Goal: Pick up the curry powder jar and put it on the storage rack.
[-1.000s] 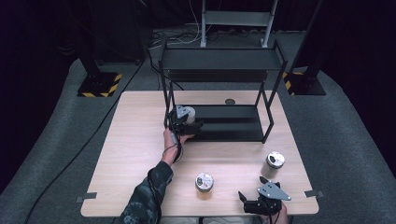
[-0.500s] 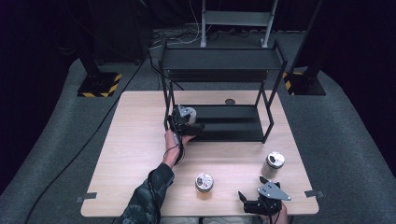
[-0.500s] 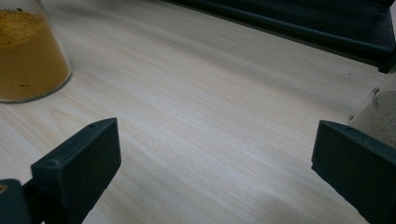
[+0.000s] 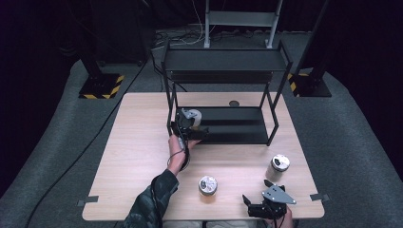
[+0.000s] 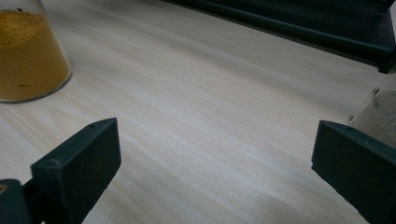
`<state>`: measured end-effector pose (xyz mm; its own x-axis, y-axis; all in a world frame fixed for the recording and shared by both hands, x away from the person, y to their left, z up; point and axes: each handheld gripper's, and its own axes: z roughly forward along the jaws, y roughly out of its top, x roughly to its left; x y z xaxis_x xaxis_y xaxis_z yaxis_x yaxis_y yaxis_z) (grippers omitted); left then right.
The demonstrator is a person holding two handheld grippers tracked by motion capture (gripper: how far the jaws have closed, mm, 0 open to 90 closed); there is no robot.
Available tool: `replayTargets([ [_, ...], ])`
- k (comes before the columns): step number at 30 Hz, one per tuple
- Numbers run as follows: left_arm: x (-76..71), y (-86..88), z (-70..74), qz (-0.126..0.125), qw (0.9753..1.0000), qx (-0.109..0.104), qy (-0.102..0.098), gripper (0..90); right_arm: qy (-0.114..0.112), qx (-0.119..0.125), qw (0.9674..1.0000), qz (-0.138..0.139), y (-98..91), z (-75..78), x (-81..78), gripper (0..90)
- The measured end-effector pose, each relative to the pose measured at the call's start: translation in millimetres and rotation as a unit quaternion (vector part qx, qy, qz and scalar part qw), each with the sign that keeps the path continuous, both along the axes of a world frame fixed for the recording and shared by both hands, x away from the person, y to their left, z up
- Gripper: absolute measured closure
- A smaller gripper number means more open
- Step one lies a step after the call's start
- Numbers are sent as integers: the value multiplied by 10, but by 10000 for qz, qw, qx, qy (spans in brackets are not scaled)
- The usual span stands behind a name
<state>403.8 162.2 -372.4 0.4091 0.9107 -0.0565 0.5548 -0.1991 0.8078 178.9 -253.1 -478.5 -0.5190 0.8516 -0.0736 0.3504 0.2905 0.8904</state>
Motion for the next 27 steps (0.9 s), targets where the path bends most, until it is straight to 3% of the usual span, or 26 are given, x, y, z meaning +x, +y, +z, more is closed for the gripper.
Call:
replayTargets([
  [6, -50, -7, 10, 8, 9999, 93, 85, 13, -5, -8, 10000, 2, 1, 0, 1, 4],
  [13, -114, 70, -25, -82, 9997, 34, 239, 13, 3, -4, 10000, 1, 2, 1, 2, 4],
  [27, -342, 362, -147, -344, 9984, 33, 444, 14, 10, -5, 10000, 3, 2, 3, 5, 4],
])
